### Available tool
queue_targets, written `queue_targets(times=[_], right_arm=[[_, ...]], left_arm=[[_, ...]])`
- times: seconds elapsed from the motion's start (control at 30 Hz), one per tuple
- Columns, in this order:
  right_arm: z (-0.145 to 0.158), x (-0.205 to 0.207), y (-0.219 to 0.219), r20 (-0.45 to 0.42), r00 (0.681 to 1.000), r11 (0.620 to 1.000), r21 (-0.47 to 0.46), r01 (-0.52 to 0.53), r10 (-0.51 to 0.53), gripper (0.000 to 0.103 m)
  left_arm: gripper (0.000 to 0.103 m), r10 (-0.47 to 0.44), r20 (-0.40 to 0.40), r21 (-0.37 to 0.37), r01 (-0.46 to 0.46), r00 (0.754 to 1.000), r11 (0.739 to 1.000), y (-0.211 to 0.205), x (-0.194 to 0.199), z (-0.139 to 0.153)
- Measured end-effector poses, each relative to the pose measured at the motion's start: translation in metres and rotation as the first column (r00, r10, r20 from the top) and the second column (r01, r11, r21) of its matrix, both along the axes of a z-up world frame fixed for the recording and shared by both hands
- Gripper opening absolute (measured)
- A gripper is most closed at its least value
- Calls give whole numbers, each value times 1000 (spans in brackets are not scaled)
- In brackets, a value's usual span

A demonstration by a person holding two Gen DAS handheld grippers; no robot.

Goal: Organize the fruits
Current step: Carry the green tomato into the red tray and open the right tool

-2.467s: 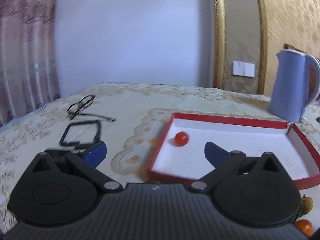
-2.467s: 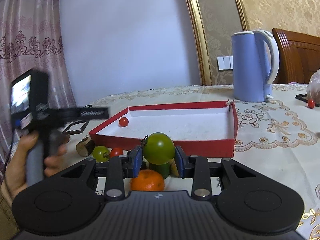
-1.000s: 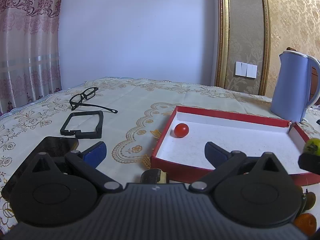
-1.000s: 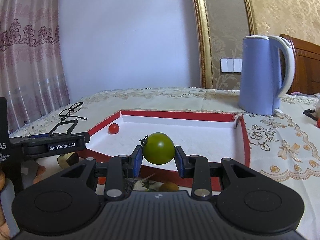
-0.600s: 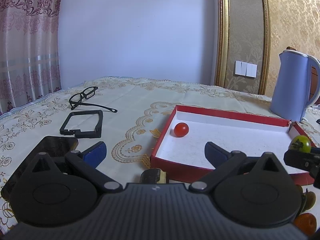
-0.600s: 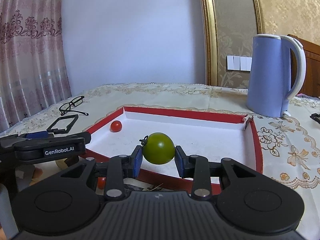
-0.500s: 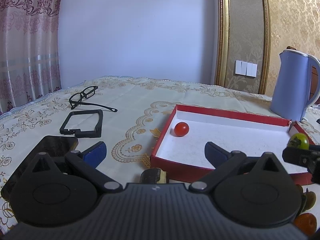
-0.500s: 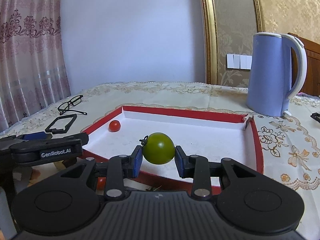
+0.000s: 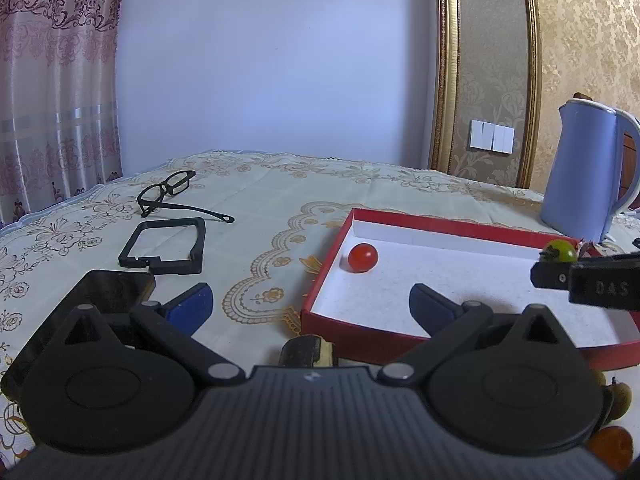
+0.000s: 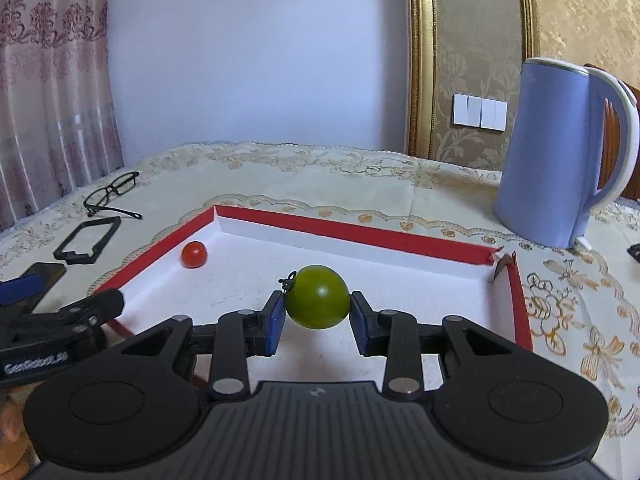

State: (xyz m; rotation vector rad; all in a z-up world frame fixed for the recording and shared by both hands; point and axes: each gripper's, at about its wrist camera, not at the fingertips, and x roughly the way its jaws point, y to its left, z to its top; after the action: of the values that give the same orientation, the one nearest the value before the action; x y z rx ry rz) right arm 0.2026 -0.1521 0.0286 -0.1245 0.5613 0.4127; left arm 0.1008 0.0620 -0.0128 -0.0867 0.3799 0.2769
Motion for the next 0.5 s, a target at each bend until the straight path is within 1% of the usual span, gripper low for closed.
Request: queue_targets(times=[0.23,0.5], right_arm=[[1,14,9,-13,1000,1000,-16,-5,4,35],[-2,36,27,-49,999,999,-52,-14,11,35]], left_arm=[[103,1,-1,-1,-1,1000,1000,0,0,0],[103,1,-1,-1,-1,1000,1000,0,0,0]])
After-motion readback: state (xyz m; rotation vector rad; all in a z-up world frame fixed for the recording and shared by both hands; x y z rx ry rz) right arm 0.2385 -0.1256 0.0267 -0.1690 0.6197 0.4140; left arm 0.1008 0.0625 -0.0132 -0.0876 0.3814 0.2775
